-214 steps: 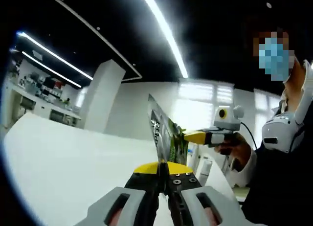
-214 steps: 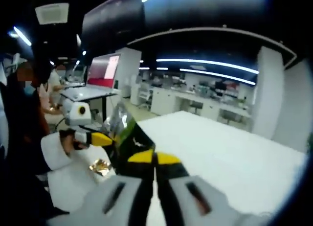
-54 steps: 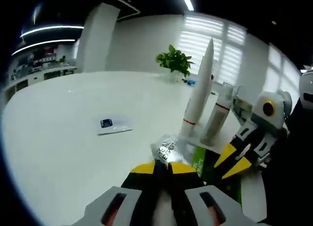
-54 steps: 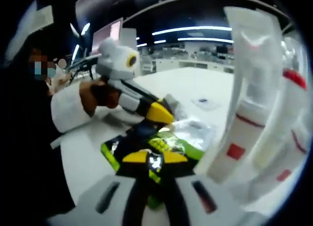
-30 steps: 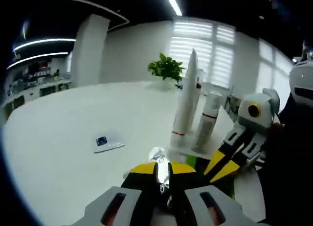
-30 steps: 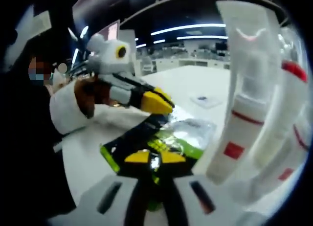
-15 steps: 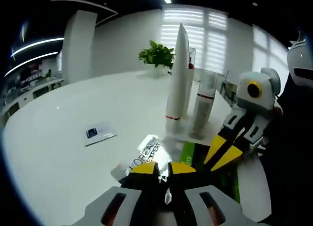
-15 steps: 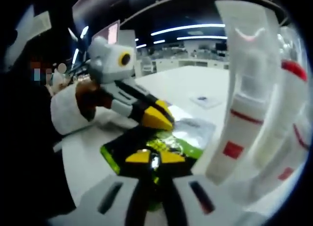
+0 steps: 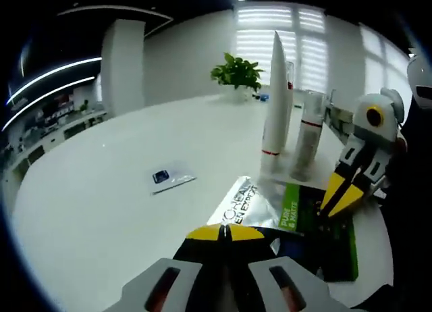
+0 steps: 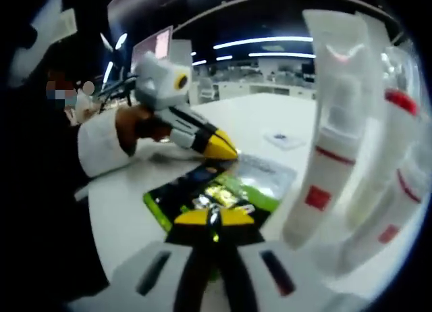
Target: Arrange the skincare products in the storage area until every visible bottle or jar stands upright without overlapping.
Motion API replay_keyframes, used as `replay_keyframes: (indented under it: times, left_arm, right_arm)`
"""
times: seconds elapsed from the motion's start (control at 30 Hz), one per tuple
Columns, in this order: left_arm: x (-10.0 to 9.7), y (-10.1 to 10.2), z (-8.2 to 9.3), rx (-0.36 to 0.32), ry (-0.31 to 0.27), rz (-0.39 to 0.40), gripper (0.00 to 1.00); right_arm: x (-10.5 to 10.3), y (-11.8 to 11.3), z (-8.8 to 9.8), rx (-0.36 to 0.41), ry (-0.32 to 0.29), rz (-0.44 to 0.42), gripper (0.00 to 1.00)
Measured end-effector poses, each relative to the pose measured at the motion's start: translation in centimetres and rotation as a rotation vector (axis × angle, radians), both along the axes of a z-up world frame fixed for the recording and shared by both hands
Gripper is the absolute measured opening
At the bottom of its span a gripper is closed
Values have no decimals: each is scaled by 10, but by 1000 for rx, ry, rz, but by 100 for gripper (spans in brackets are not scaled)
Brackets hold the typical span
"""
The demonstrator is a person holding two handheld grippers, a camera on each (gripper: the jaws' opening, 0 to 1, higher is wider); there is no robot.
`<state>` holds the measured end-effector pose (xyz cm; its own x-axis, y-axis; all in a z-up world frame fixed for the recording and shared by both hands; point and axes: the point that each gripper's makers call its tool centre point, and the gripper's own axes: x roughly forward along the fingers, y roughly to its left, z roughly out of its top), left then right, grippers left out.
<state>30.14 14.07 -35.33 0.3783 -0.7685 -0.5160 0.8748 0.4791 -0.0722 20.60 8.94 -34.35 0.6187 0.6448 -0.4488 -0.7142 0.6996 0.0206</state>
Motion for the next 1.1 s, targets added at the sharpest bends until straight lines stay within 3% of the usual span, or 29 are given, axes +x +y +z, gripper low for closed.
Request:
replay_keyframes:
  times: [0.37, 0.67, 0.87, 1.0, 1.07, 1.1]
  left_arm:
    - [4, 4, 0, -22, 9, 44, 0]
    - [11, 12, -1, 4, -7, 100, 0]
    - [13, 18, -1, 3, 4, 124, 0]
    - [14, 18, 0, 21, -15, 127, 1]
    - [18, 20, 5, 30, -70, 138, 2]
    - [19, 21, 12, 19, -95, 145, 3]
  right_arm:
    - [-17, -12, -1, 4, 10, -18, 0]
    - [-29, -25, -3, -6, 16, -24, 0]
    - [-31, -25, -3, -51, -1, 24, 0]
    - [-31, -27, -2, -74, 21, 52, 0]
    - [-22, -29, 7, -44, -6, 17, 1]
    - [-16, -27, 24, 52, -52, -7, 0]
